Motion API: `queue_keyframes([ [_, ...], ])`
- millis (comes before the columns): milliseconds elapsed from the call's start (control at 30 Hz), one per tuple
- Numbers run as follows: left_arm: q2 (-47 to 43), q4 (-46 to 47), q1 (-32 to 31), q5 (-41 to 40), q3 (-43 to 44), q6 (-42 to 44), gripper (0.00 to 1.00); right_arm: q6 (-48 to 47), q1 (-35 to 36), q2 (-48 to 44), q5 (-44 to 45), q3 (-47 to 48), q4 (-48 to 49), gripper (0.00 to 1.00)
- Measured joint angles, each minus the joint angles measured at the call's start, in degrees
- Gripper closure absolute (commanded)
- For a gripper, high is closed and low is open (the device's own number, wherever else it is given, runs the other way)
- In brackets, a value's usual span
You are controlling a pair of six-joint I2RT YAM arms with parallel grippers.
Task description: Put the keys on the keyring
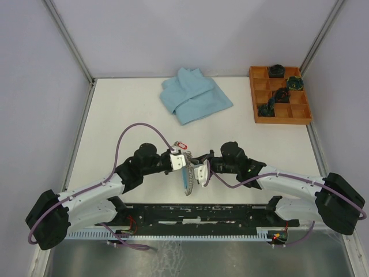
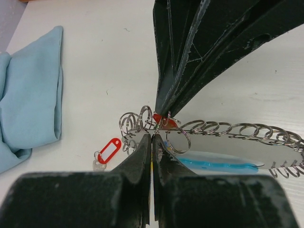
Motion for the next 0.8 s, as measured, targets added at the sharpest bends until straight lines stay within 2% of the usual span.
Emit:
queue_keyframes([
  [400, 0.2, -6.5, -0.1, -0.3, 3.9, -4.3, 0.97, -2.3, 0.7, -0.7, 1.8, -0.7, 0.5, 0.99],
  [800, 0.3, -7.1, -0.1, -1.5, 5.1, -11.7, 0.97, -3.8, 1.0, -0.9, 4.2, -2.4, 3.8, 0.99],
])
